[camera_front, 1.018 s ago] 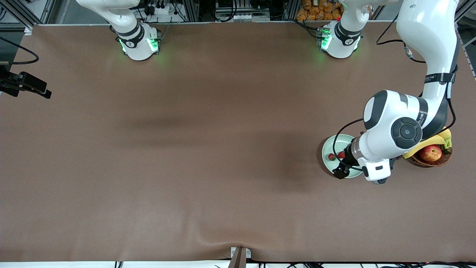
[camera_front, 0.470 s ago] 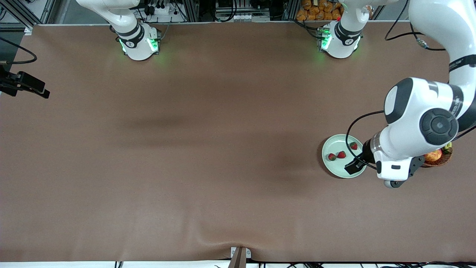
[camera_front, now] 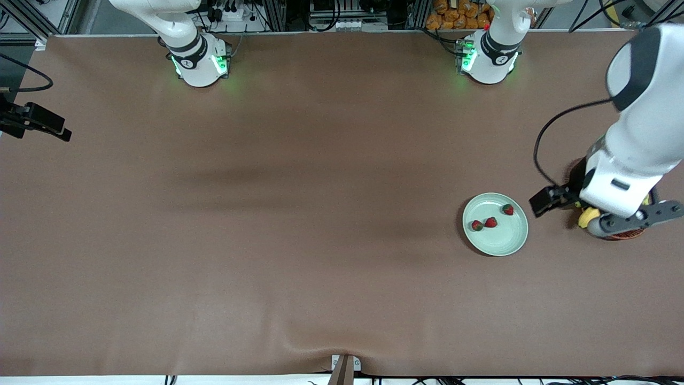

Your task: Collect all strawberries into plate

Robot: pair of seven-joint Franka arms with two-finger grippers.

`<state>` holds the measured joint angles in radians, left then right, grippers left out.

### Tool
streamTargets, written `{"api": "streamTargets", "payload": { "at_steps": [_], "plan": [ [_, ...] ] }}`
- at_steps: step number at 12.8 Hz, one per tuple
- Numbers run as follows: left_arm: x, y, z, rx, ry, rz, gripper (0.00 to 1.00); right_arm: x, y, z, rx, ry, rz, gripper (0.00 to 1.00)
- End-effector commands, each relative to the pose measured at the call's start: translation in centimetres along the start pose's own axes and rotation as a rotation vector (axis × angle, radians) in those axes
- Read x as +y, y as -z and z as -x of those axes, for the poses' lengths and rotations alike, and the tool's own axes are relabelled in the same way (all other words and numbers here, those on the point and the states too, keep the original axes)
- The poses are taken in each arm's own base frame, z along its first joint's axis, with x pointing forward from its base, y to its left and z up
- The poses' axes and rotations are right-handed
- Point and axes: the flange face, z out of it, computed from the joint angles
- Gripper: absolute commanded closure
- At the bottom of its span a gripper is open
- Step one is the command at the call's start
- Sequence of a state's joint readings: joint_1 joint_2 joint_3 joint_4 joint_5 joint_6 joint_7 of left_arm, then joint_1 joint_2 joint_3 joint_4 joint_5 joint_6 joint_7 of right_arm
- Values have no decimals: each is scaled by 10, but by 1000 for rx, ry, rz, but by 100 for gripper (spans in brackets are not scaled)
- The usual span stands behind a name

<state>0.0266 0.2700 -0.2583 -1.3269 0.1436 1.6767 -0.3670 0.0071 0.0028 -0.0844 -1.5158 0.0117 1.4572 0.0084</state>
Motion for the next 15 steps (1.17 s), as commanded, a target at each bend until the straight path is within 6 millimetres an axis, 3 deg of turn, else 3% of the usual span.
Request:
{"api": "streamTargets", "payload": {
  "at_steps": [1, 3, 6, 15],
  "plan": [
    [-18, 26, 19, -5, -93, -24, 0, 3, 4, 4, -1, 3, 11, 0],
    [-21, 42, 41, -39, -101, -29, 0, 3, 4, 4, -3, 3, 11, 0],
    [-56, 50, 62, -87, -56, 34, 0, 4, 4, 4, -1, 2, 11, 0],
    [-72, 79, 105, -102, -30, 8, 0, 4, 4, 4, -1, 2, 11, 0]
  ]
}}
